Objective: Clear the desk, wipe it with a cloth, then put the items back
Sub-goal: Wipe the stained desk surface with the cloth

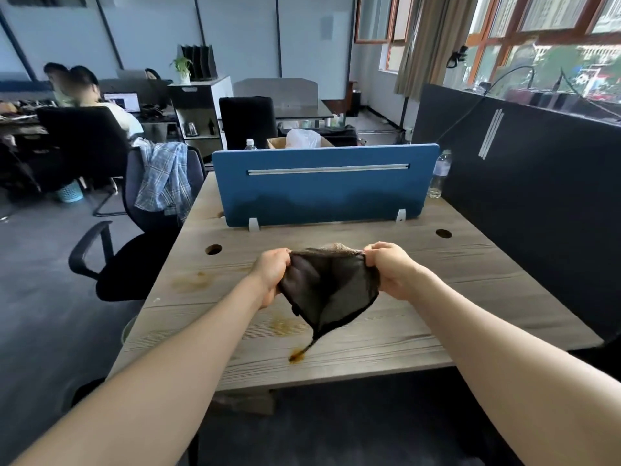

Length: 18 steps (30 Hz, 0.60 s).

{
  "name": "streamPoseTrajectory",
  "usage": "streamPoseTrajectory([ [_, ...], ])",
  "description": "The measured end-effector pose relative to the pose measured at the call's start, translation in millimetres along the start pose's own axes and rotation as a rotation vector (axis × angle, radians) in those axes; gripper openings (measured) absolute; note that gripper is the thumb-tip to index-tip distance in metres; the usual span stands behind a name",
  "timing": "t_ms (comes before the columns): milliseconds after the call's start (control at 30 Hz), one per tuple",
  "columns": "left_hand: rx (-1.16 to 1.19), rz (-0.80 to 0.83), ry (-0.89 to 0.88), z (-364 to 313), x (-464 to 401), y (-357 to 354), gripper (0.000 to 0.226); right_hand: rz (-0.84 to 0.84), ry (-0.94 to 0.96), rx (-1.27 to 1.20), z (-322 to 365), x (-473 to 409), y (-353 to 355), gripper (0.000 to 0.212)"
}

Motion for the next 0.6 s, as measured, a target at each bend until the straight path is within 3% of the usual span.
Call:
streamPoseTrajectory([
  [67,-0.029,-0.029,-0.011,-11.9,2.0,8.3,0.03,0.064,0.091,0.185,19.5,0.2,-3.4,0.026],
  [167,-0.119,-0.029,-0.032,-34.1,7.9,9.6,0.014,0.386,0.085,0.595,25.4,10.0,-26.3,0.015],
  [200,-0.154,-0.021,-0.041,-41.8,11.9,7.9,0.007,0.486,0.032,0.755,18.0,16.1,-30.3,0.03],
  [267,-0.238,-0.026,-0.08,-53.7,8.2,7.8,0.015,0.555,-0.028,0.941,10.6,25.0,-34.9,0.052],
  [333,-0.331,-0.048,-0.145,-65.4,11.3,1.8,0.015,0.534,-0.006,0.849,11.9,25.7,-39.3,0.044],
  [400,-0.405,-0.086,-0.241,-71.9,9.5,-2.9,0.012,0.506,-0.03,0.524,12.7,28.7,-42.7,0.036],
  [467,-0.413,-0.182,-0.256,-62.2,3.5,3.9,0.012,0.44,-0.056,0.178,10.6,24.6,-41.5,0.042],
  [533,-0.416,-0.273,-0.105,-23.0,-11.2,20.2,0.031,0.324,-0.042,-0.071,11.9,22.2,-38.5,0.029],
  [600,-0.263,-0.202,0.201,41.1,-24.3,28.9,0.061,0.232,-0.055,-0.211,11.1,22.5,-36.0,0.013],
])
Point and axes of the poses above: each hand's wrist, its own x-axis away from the middle knuckle, its own y-axis out of the back of the hand, z = x × y, the point moved 10 cm from there along -x, towards the middle knuckle, and after that the axes turned 11 degrees about y, right-handed, at the moved point
